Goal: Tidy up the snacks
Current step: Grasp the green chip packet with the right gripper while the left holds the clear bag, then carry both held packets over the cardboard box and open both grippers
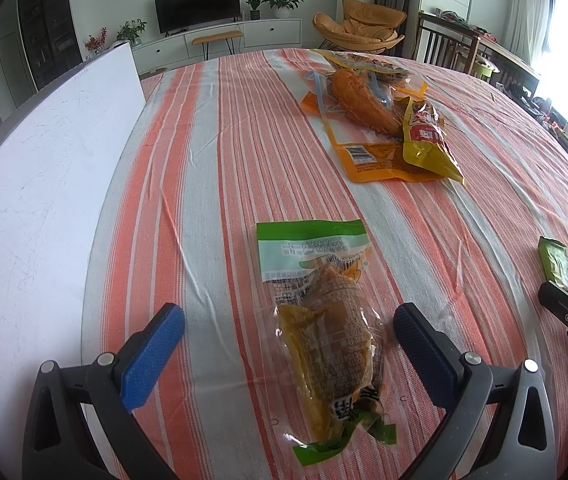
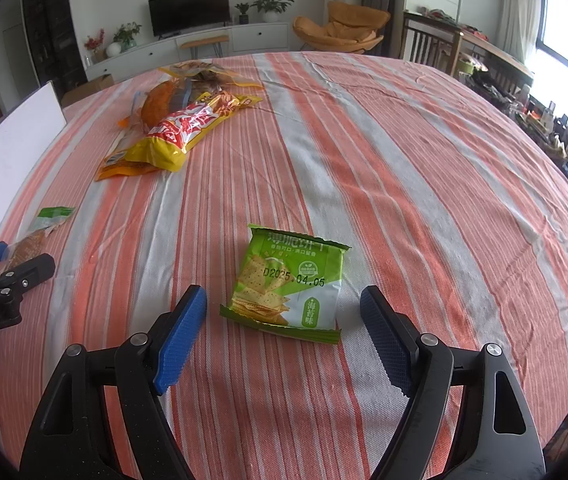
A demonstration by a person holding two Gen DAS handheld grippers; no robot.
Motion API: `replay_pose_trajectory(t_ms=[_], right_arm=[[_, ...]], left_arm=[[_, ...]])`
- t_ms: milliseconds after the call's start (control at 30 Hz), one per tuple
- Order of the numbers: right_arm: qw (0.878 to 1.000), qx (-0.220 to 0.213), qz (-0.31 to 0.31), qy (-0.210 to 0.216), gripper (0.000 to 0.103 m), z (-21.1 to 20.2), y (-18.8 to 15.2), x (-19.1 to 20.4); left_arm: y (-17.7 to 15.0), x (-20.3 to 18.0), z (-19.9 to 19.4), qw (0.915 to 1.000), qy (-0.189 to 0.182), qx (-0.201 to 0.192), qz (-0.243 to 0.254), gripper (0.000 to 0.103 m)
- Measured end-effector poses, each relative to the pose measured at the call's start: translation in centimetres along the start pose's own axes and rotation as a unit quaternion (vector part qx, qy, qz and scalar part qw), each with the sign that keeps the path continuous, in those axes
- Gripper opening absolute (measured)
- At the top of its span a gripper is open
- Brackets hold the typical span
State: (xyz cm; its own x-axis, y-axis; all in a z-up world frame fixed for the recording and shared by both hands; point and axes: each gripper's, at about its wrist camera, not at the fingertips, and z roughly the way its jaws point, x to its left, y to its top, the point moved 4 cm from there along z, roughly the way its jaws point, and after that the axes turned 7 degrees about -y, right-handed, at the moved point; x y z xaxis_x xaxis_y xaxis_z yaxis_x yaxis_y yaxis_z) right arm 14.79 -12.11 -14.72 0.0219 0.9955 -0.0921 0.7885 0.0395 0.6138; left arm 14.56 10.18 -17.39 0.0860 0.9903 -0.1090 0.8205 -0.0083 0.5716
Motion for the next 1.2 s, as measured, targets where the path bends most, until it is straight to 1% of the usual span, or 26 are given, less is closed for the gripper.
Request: replay_pose_trajectory(t_ms=[33, 67, 133, 200, 267, 300, 333, 400, 433, 467, 500, 533, 567, 600, 633, 667, 700, 733, 767, 800, 900, 967, 1033, 1133, 1167, 1200], right_arm=[[1.0, 0.0, 0.0, 0.001, 0.082, 0.0, 0.0, 0.0], [1.0, 0.001, -0.001, 0.004, 0.082, 0.0, 0.0, 0.0], [1.0, 0.009, -0.007, 0.017, 0.082, 0.1, 0.2, 0.0], [0.998, 0.028, 0.017, 0.054, 0.081, 0.0, 0.5, -1.0], [0.99, 0.049, 0.071, 0.11, 0.081, -0.1, 0.9, -2.8], [0.986, 0.059, 0.088, 0.127, 0.081, 0.0, 1.1, -3.4], [0.984, 0.07, 0.096, 0.133, 0.081, 0.2, 1.3, -3.8], [0.985, 0.086, 0.083, 0.121, 0.081, 0.5, 1.6, -3.9], [0.986, 0.092, 0.074, 0.115, 0.081, 0.5, 1.6, -3.7], [0.988, 0.099, 0.063, 0.105, 0.082, 0.6, 1.6, -3.2], [0.989, 0.105, 0.052, 0.094, 0.082, 0.6, 1.7, -2.6], [0.989, 0.108, 0.043, 0.089, 0.082, 0.7, 1.7, -2.1], [0.989, 0.109, 0.036, 0.087, 0.082, 0.6, 1.7, -1.4], [0.99, 0.109, 0.029, 0.081, 0.08, 0.7, 1.9, -0.6], [0.991, 0.111, 0.019, 0.07, 0.08, 0.8, 1.9, -0.1], [0.993, 0.112, 0.001, 0.045, 0.074, 1.0, 1.8, 0.7], [0.994, 0.111, -0.014, 0.017, 0.05, 1.0, 1.7, 1.1], [0.994, 0.103, -0.018, 0.006, 0.051, 0.8, 1.8, 1.2], [0.993, 0.113, -0.007, 0.019, 0.051, 0.8, 1.7, 1.2], [0.993, 0.114, 0.002, 0.028, 0.051, 0.5, 1.7, 1.0], [0.991, 0.102, 0.035, 0.08, 0.051, -1.1, 2.0, 0.4], [0.987, 0.09, 0.056, 0.119, 0.051, -2.6, 2.6, 0.2], [0.985, 0.079, 0.06, 0.14, 0.051, -4.2, 3.8, 0.6], [0.98, 0.052, 0.05, 0.183, 0.051, -7.5, 6.1, 3.2], [0.977, 0.041, 0.044, 0.203, 0.051, -9.0, 7.0, 4.5], [0.974, 0.033, 0.037, 0.221, 0.051, -10.2, 7.9, 6.1]], left_arm=[[0.0, 0.0, 0.0, 1.0, -0.002, 0.005, 0.001, 0.103], [0.0, 0.0, 0.0, 0.9998, -0.005, 0.019, 0.002, 0.103], [0.1, -0.1, 0.1, 0.9979, -0.01, 0.063, 0.004, 0.103], [0.0, -0.2, 0.0, 0.9956, -0.016, 0.093, 0.006, 0.103], [-0.1, -0.1, -0.2, 0.9945, -0.026, 0.102, -0.001, 0.103], [-0.2, 0.0, -0.4, 0.9942, -0.03, 0.103, -0.006, 0.103], [-0.3, 0.0, -0.5, 0.994, -0.034, 0.104, -0.009, 0.103], [-0.3, -0.1, -0.6, 0.9938, -0.037, 0.104, -0.011, 0.102], [-0.3, -0.1, -0.6, 0.9939, -0.034, 0.105, -0.009, 0.101], [-0.3, -0.2, -0.7, 0.9942, -0.03, 0.103, -0.006, 0.096], [-0.2, -0.3, -0.7, 0.9946, -0.024, 0.101, -0.002, 0.093], [-0.1, -0.2, -0.8, 0.9951, -0.018, 0.097, 0.003, 0.083], [0.1, -0.3, -1.0, 0.9957, -0.014, 0.091, 0.008, 0.07], [0.3, -0.3, -1.3, 0.996, -0.023, 0.086, 0.009, 0.06], [0.5, -0.2, -1.4, 0.9961, -0.023, 0.084, 0.007, 0.057], [0.6, 0.1, -1.3, 0.9957, -0.032, 0.087, -0.001, 0.056], [0.6, 0.4, -1.5, 0.9956, -0.042, 0.083, -0.011, 0.056], [0.5, 0.9, -1.9, 0.995, -0.056, 0.077, -0.027, 0.054], [0.4, 1.2, -2.3, 0.9943, -0.069, 0.071, -0.04, 0.046], [0.3, 1.4, -2.9, 0.9935, -0.08, 0.064, -0.051, 0.044], [0.1, 1.8, -4.9, 0.985, -0.138, 0.05, -0.091, 0.044], [0.5, 1.9, -6.5, 0.9788, -0.169, 0.041, -0.109, 0.044], [1.1, 2.1, -8.5, 0.9707, -0.203, 0.024, -0.127, 0.044], [2.5, 3.6, -12.9, 0.9565, -0.249, -0.01, -0.151, 0.044], [2.9, 4.5, -14.8, 0.9542, -0.255, -0.027, -0.154, 0.044], [3.3, 5.6, -16.7, 0.9545, -0.251, -0.045, -0.154, 0.044]])
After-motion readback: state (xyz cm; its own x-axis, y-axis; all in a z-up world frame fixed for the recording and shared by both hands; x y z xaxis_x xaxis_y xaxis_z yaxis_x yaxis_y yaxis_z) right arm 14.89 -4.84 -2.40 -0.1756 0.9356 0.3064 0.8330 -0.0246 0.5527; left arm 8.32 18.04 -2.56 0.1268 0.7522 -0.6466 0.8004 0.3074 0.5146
